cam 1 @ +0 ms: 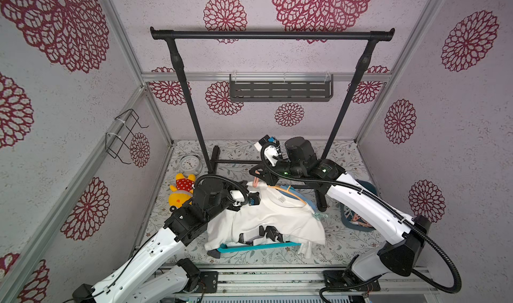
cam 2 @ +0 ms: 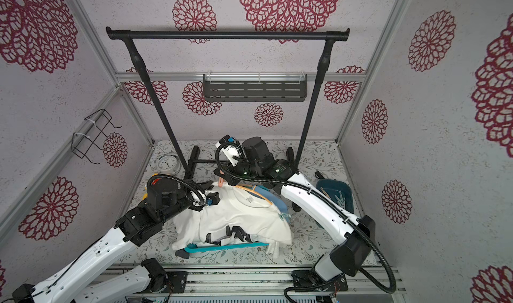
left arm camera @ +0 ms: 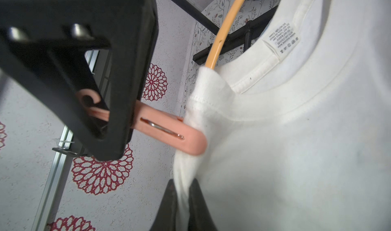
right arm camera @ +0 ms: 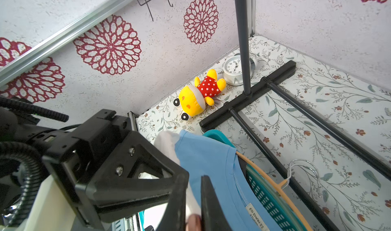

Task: Use clothespins to secure the t-shirt on both sides of the hanger
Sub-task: Clamp the T-shirt on the hanger.

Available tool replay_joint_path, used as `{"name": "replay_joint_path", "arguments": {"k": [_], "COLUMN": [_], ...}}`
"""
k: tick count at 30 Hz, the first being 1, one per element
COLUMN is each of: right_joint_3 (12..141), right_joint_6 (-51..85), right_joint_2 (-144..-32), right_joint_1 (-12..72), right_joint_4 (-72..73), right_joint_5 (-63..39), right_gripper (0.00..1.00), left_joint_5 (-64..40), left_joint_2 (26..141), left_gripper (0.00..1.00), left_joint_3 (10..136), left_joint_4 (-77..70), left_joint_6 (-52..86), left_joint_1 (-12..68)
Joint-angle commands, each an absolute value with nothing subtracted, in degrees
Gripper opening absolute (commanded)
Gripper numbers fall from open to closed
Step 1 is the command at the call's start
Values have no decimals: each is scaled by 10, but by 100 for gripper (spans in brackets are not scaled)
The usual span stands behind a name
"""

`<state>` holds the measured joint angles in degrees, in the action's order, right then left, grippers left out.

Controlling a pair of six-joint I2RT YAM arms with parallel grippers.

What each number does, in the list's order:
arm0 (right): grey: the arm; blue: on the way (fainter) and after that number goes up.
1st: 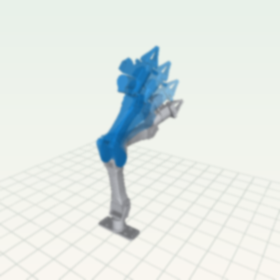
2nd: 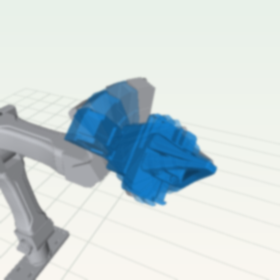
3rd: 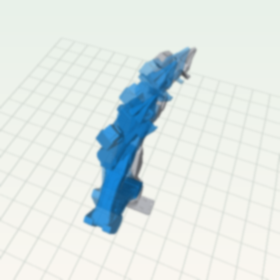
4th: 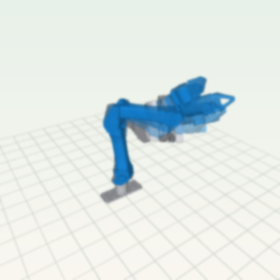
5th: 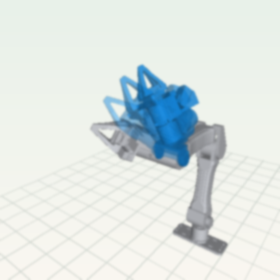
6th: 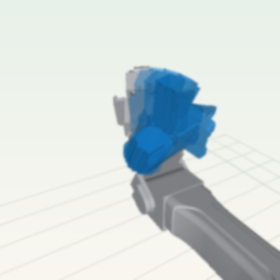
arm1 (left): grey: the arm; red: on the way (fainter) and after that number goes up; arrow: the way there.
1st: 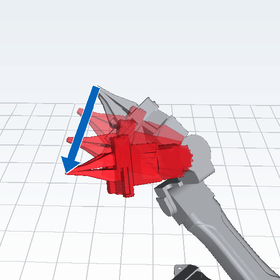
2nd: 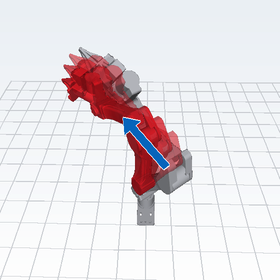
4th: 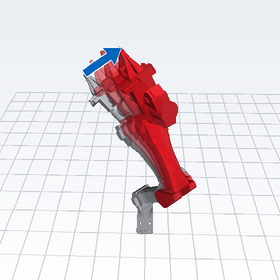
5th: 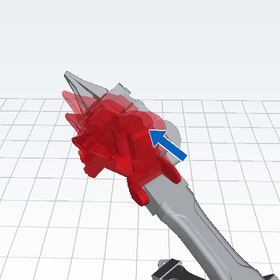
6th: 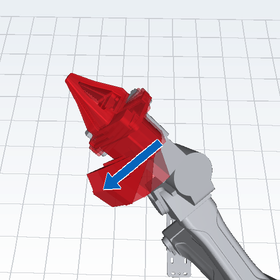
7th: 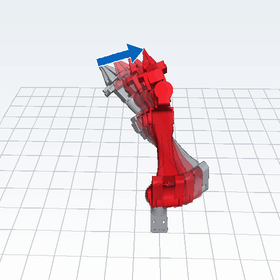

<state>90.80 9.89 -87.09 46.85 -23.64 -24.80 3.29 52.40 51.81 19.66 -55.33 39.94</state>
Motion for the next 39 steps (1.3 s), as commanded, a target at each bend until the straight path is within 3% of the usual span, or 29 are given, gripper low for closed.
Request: {"name": "replay_joint_path", "arguments": {"k": [1, 12, 32, 39], "right_joint_3": [899, 824, 814, 805], "right_joint_6": [78, 82, 114, 105], "right_joint_2": [-865, -860, -913, -879], "right_joint_1": [489, 501, 488, 481], "right_joint_4": [-263, -215, -171, -174], "right_joint_5": [-247, -298, -334, -276], "right_gripper": [0, 0, 0, 0], "left_joint_5": [21, -19, -36, -33], "left_joint_2": [512, 518, 504, 501], "left_gripper": [0, 0, 0, 0], "left_joint_3": [544, 547, 511, 510], "left_joint_4": [123, 115, 59, 56], "left_joint_6": [-521, -482, -494, -494], "left_joint_1": [391, 351, 348, 348]}}
